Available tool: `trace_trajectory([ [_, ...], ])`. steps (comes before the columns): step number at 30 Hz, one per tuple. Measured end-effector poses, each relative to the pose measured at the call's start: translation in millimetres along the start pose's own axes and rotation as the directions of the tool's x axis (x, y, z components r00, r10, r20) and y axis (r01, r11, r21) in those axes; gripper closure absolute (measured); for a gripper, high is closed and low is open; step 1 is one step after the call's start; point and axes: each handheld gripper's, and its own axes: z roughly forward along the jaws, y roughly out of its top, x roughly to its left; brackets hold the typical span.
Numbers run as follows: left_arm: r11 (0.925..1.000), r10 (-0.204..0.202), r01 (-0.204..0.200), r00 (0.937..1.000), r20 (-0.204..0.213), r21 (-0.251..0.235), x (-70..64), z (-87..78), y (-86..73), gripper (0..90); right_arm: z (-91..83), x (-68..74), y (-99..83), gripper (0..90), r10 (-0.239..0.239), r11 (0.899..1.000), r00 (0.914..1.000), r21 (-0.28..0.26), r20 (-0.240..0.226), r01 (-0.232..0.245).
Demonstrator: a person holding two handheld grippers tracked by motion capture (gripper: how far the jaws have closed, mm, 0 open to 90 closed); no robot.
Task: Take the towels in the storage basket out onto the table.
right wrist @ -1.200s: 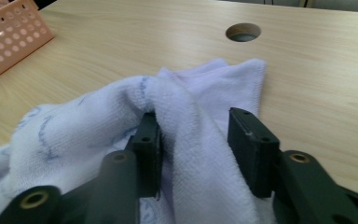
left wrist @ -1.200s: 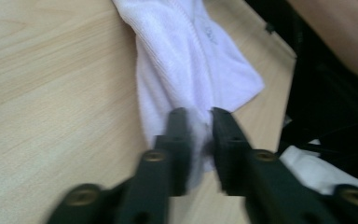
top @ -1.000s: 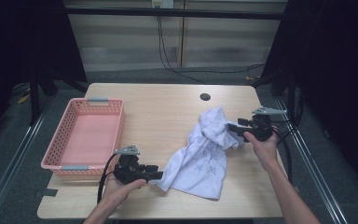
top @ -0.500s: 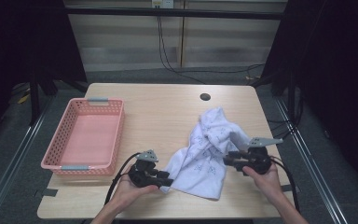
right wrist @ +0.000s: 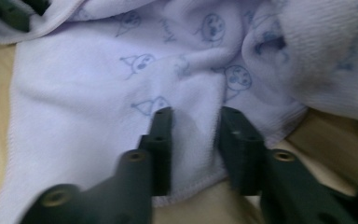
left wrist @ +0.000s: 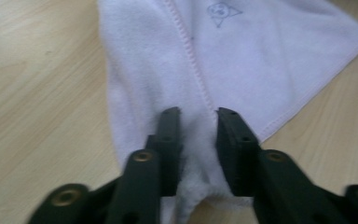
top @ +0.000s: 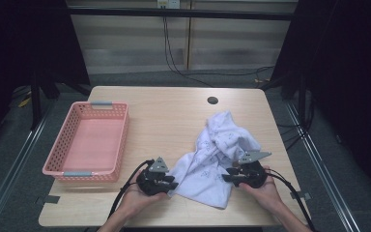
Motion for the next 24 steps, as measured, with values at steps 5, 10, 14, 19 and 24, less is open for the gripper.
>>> trace_trajectory([
  [5, 0.9939, -0.103, 0.107, 0.9861, 0.130, -0.026, 4.2, -9.7, -4.4, 87.9, -15.0, -2.5, -0.8, 87.5, 0.031, 0.999, 0.9988, -0.028, -0.038, -0.032],
  [10, 0.9456, -0.170, 0.229, 0.9535, 0.249, -0.231, 16.3, -48.2, 5.0, 88.0, -52.6, -22.9, 6.9, 87.8, 0.092, 0.985, 0.9957, -0.147, 0.003, -0.091],
  [14, 0.8846, -0.228, 0.325, 0.9274, 0.297, -0.335, 26.8, -72.1, 8.8, 87.9, -77.8, -44.5, 12.3, 87.8, 0.133, 0.971, 0.9911, -0.203, 0.009, -0.128],
  [19, 0.8857, -0.290, 0.372, 0.9102, 0.295, -0.277, 27.3, -59.4, -0.4, 86.1, -78.7, -57.0, 16.5, 87.8, 0.128, 0.976, 0.9916, -0.178, 0.023, -0.122],
  [24, 0.8981, -0.319, 0.375, 0.9148, 0.247, -0.229, 30.6, -55.8, -12.2, 75.1, -53.1, -60.8, -1.3, 87.1, 0.132, 0.989, 0.9911, -0.062, 0.016, -0.131],
])
